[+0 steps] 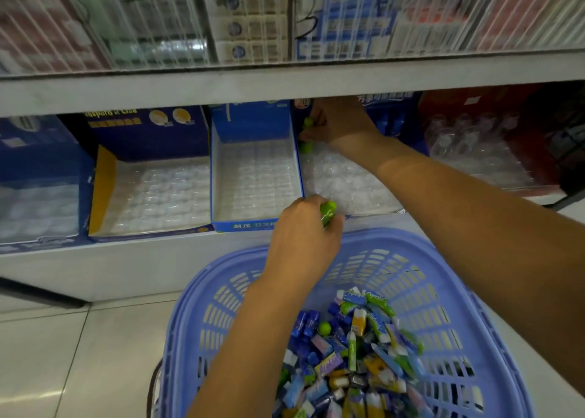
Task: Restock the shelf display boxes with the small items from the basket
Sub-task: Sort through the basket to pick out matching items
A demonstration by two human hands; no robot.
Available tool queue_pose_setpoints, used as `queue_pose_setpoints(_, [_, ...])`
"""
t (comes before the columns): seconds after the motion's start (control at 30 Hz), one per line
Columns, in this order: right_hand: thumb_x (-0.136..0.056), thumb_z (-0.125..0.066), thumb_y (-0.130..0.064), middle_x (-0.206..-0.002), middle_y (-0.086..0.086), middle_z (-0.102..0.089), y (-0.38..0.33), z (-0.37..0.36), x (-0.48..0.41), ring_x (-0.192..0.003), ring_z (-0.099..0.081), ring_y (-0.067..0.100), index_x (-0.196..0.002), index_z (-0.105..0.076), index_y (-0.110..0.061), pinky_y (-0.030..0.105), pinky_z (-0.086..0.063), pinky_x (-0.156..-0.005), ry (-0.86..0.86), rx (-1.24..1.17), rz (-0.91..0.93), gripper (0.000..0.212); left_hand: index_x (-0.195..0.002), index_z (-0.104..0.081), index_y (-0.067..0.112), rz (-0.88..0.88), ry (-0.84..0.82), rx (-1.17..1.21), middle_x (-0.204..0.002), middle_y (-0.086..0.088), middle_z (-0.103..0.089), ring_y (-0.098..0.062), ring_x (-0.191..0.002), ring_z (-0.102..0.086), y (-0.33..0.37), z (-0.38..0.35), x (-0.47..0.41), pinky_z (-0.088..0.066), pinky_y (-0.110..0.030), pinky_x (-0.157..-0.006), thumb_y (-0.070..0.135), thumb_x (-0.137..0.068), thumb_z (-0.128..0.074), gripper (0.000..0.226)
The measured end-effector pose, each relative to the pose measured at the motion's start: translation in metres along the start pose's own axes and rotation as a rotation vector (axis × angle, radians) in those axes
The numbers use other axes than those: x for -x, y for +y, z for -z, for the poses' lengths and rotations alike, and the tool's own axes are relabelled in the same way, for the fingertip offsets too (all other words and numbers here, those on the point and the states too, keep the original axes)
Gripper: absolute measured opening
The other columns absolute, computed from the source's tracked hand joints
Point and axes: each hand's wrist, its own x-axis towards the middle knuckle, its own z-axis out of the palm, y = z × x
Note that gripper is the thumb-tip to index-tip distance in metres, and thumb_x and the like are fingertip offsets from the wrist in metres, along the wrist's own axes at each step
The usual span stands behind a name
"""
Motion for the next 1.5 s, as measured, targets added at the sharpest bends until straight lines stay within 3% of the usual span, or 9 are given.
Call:
queue_pose_setpoints(0.17, [-0.079,-0.074,-0.027,-0.108,0.016,-0.064,-0.005,-0.001,0.005,-0.101,-0.06,0.028,-0.107,-0.059,0.001,0.034,-0.046,-0.083,0.018,-0.002,-0.023,0.042,-0.096,-0.063,0.002,0.008,-0.022,0.036,-0.083,-0.013,-0.063,-0.024,-0.075,-0.058,0.002,0.001,-0.001,-0.049,-0.038,-0.065,0.027,-0.094,-0.057,0.025])
queue_pose_setpoints(0.27, [-0.082,-0.071,-0.03,-0.107,0.014,-0.064,-0.004,0.001,0.016,-0.1,-0.06,0.025,-0.106,-0.059,-0.001,0.028,-0.044,-0.078,0.015,-0.069,-0.061,0.04,-0.099,-0.064,0.006,0.006,-0.012,0.135,-0.075,-0.003,-0.062,-0.014,-0.067,-0.056,0.004,0.005,-0.001,-0.043,-0.021,-0.056,0.035,-0.096,-0.051,0.032])
queue_pose_setpoints(0.43, [-0.089,-0.061,-0.028,-0.098,0.022,-0.069,-0.007,0.018,0.05,-0.083,-0.067,0.028,-0.093,-0.065,0.005,0.039,-0.055,-0.081,0.057,-0.31,-0.189,0.033,-0.096,-0.066,0.014,0.374,-0.041,0.872,-0.047,0.002,-0.05,-0.006,-0.034,-0.037,0.011,0.016,0.003,-0.028,-0.017,-0.035,0.048,-0.1,-0.03,0.05])
queue_pose_setpoints(0.6, [-0.083,-0.065,-0.033,-0.084,0.005,-0.072,-0.008,0.045,0.118,-0.068,-0.065,0.011,-0.098,-0.071,-0.009,0.017,-0.055,-0.065,-0.302,-0.814,-0.149,0.029,-0.086,-0.055,0.007,0.412,-0.204,1.26,-0.048,-0.003,-0.046,-0.011,-0.037,-0.03,0.018,0.025,0.007,-0.022,-0.019,-0.035,0.024,-0.096,-0.029,0.033])
queue_pose_setpoints(0.8, [-0.078,-0.07,-0.028,-0.088,0.007,-0.073,-0.001,0.052,0.143,-0.071,-0.066,0.011,-0.105,-0.07,-0.011,0.018,-0.055,-0.069,-0.303,-0.89,-0.217,0.032,-0.103,-0.056,0.022,0.123,-0.107,0.779,-0.083,0.007,-0.068,-0.007,-0.062,-0.054,0.018,0.019,0.015,-0.044,-0.016,-0.054,0.023,-0.097,-0.051,0.008])
queue_pose_setpoints(1.0, [-0.058,-0.077,-0.043,-0.074,0.003,-0.073,-0.002,0.053,0.15,-0.065,-0.069,0.012,-0.088,-0.074,-0.014,0.018,-0.055,-0.061,-0.186,-0.847,-0.268,0.042,-0.105,-0.053,0.033,-0.116,0.124,0.347,-0.1,0.018,-0.061,0.012,-0.093,-0.054,0.02,0.012,0.02,-0.041,-0.002,-0.073,0.017,-0.085,-0.069,0.031])
queue_pose_setpoints(1.23, [-0.076,-0.077,-0.02,-0.084,0.001,-0.075,0.001,0.061,0.14,-0.078,-0.071,0.011,-0.095,-0.074,-0.016,0.014,-0.054,-0.068,-0.11,-0.683,-0.133,0.019,-0.11,-0.065,0.022,-0.106,0.057,0.353,-0.09,0.022,-0.065,0.007,-0.084,-0.061,0.019,0.012,0.012,-0.048,-0.009,-0.07,0.033,-0.089,-0.063,0.023])
queue_pose_setpoints(1.4, [-0.075,-0.075,-0.013,-0.085,0.011,-0.074,0.004,0.057,0.133,-0.075,-0.072,0.016,-0.093,-0.071,-0.012,0.016,-0.056,-0.065,-0.09,-0.888,-0.213,0.018,-0.111,-0.066,0.022,-0.07,0.153,0.346,-0.085,0.025,-0.063,0.004,-0.081,-0.061,0.019,0.008,0.003,-0.05,-0.01,-0.069,0.033,-0.087,-0.066,0.026])
queue_pose_setpoints(1.5, [-0.075,-0.076,-0.012,-0.086,0.008,-0.074,0.006,0.054,0.124,-0.075,-0.071,0.011,-0.092,-0.071,-0.013,0.017,-0.057,-0.068,-0.05,-0.85,-0.199,0.018,-0.126,-0.059,0.019,-0.045,0.19,0.344,-0.104,0.013,-0.068,0.002,-0.088,-0.062,0.019,0.004,-0.001,-0.048,-0.008,-0.074,0.034,-0.088,-0.064,0.041])
